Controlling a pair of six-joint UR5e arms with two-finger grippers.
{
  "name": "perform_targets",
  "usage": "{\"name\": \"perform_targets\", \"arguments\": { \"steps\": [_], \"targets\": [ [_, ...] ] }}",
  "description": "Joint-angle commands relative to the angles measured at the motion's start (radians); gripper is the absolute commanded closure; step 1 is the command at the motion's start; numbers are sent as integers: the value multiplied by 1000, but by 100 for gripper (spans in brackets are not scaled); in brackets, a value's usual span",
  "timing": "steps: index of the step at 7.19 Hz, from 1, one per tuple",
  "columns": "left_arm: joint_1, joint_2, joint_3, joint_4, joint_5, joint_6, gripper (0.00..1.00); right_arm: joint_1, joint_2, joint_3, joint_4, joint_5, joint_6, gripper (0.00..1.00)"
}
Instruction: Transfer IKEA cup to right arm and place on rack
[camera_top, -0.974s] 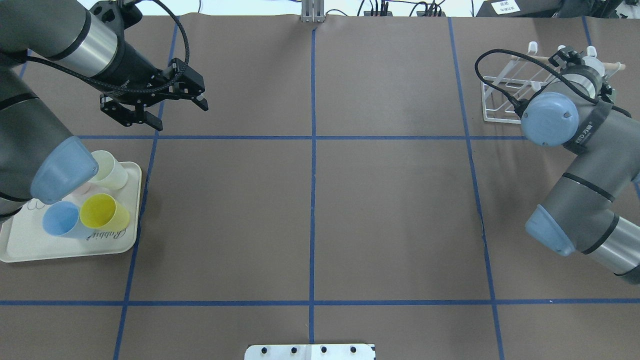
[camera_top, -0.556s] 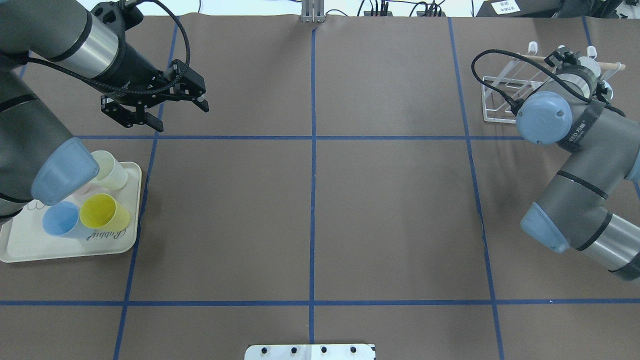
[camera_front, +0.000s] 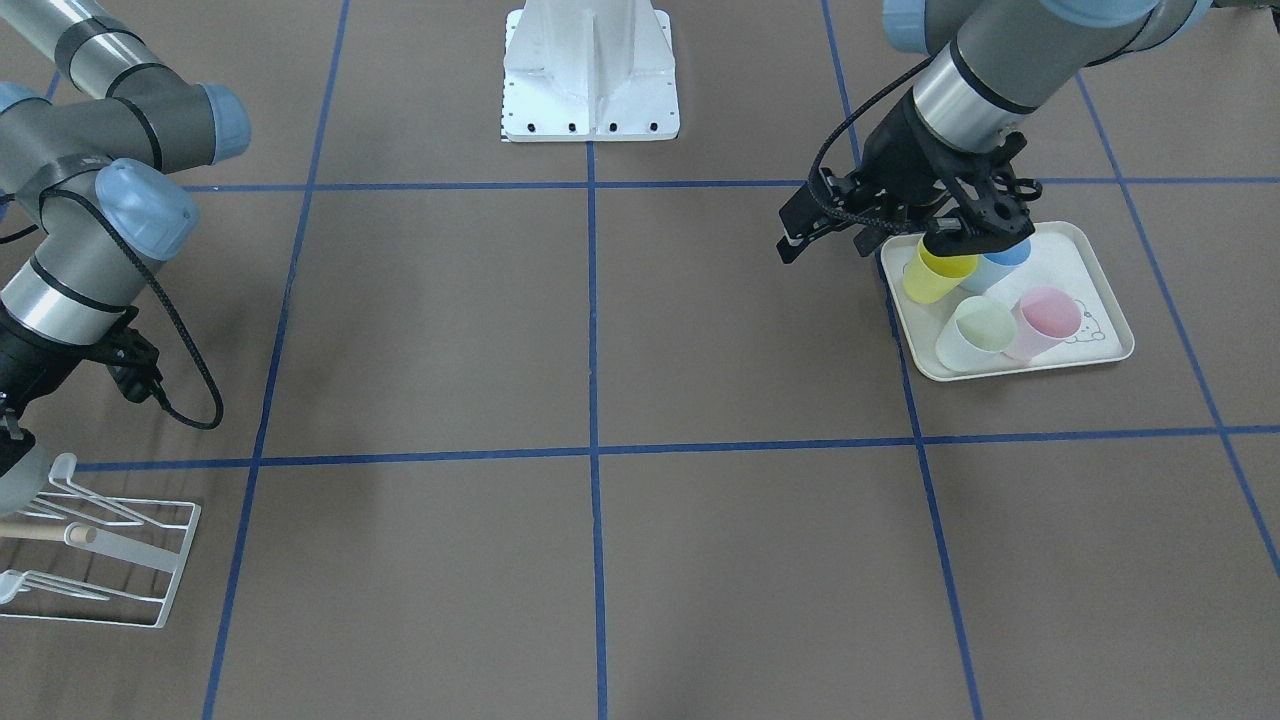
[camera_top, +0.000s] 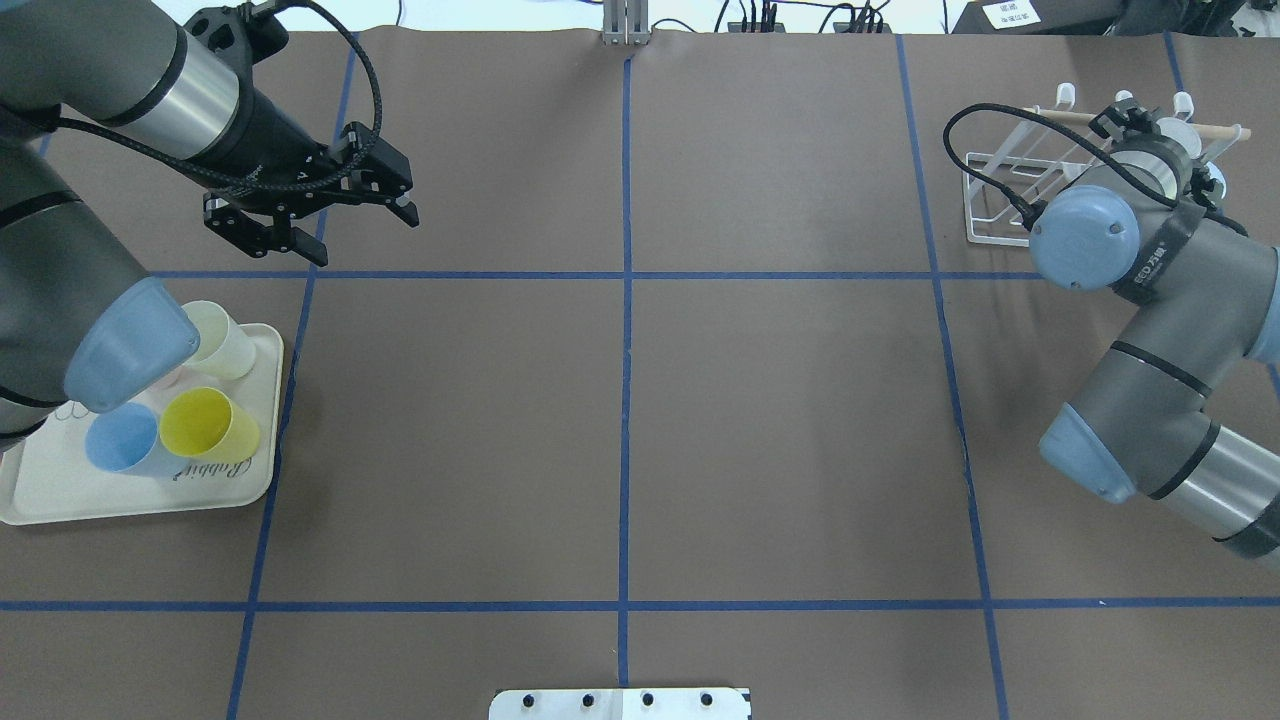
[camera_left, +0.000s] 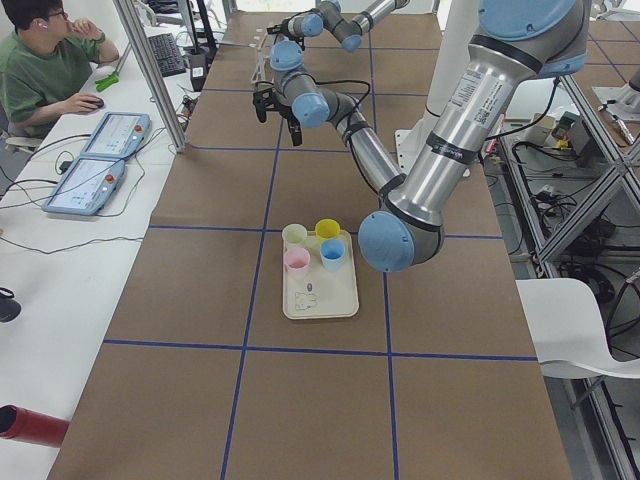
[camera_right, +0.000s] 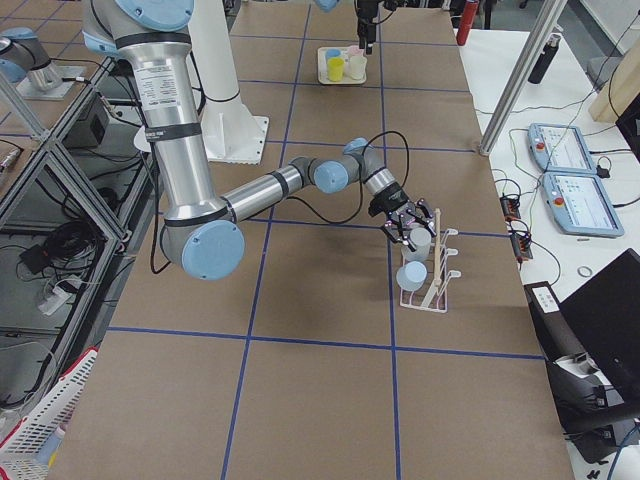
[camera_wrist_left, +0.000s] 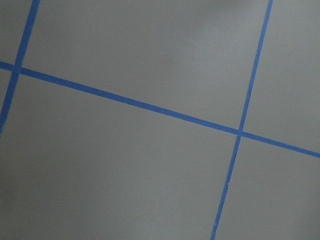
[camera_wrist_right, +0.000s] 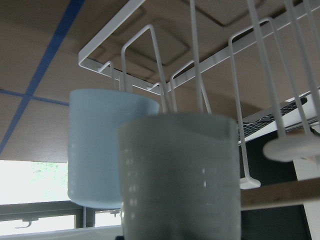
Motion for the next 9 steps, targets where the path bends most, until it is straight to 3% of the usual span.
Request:
{"name": "perform_targets", "arguments": {
  "steps": [1, 3, 5, 7, 9],
  "targets": [
    [0, 0, 0, 0, 0, 0, 0, -1, -1, -19, 18, 0, -2, 2],
    [0, 0, 0, 0, 0, 2, 0, 1, -1, -11, 18, 0, -2, 2],
    [0, 0, 0, 0, 0, 2, 0, 4, 4, 68, 17, 9, 9, 2],
    [0, -2, -2, 2, 6, 2, 0, 14, 4, 149, 17, 57, 111, 2],
    [2, 2, -5, 12, 9, 15, 0, 27, 4, 211, 17, 164, 345, 2]
  ]
}}
